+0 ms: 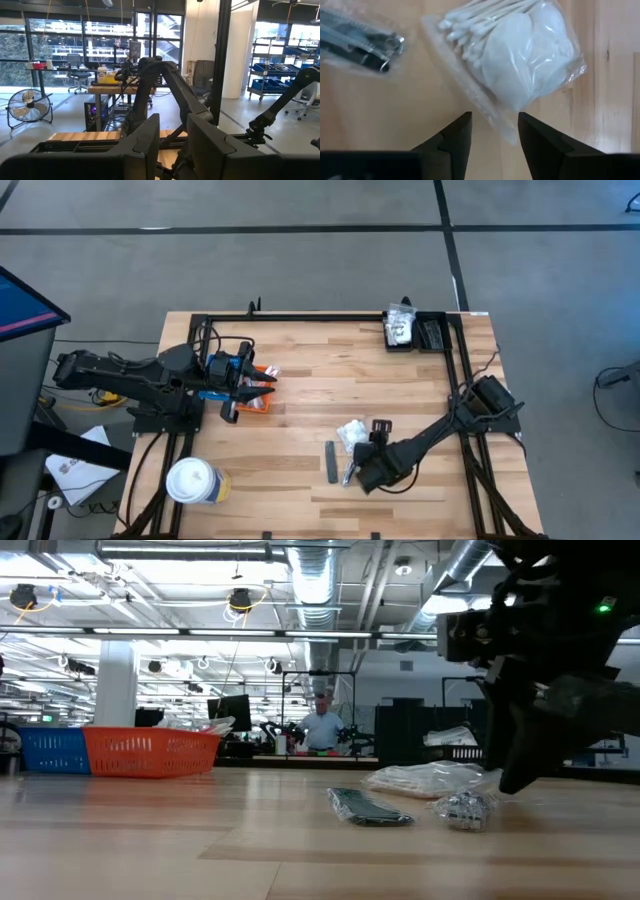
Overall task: Pick & Place Travel size toiletries
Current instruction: Put the cotton pack into the left black bin
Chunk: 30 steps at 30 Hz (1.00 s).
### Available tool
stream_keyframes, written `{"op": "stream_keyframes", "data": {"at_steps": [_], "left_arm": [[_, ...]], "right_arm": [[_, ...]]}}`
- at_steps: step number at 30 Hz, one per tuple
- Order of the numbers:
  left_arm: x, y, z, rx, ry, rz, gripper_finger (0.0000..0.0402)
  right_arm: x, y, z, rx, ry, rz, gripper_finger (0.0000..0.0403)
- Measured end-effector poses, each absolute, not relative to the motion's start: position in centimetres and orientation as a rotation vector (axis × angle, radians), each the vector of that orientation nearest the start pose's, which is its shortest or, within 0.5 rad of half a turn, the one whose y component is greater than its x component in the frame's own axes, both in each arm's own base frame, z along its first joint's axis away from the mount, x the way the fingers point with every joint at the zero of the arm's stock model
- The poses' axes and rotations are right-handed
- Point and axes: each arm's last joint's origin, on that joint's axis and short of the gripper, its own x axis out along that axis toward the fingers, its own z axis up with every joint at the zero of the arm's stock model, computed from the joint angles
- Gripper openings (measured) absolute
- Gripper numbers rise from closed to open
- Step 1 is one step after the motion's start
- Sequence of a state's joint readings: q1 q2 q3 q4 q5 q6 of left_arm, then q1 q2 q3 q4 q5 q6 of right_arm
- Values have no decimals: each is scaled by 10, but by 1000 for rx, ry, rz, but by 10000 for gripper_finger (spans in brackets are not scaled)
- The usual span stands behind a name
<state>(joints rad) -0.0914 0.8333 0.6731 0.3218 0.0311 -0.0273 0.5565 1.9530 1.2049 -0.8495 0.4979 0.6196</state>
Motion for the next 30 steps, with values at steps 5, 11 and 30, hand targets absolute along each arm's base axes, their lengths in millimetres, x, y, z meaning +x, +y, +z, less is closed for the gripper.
{"op": "stream_keyframes", "data": {"at_steps": [5,11,30], "left_arm": [[188,-18,335,-32,-160,-124,92],[188,-18,335,-32,-160,-124,92],[188,-18,335,-32,-160,-124,92]], "right_arm": [[299,159,133,-254,1278,-385,115],[302,154,132,-235,1286,-396,34],[273,107,269,-209,1318,-685,1]]}}
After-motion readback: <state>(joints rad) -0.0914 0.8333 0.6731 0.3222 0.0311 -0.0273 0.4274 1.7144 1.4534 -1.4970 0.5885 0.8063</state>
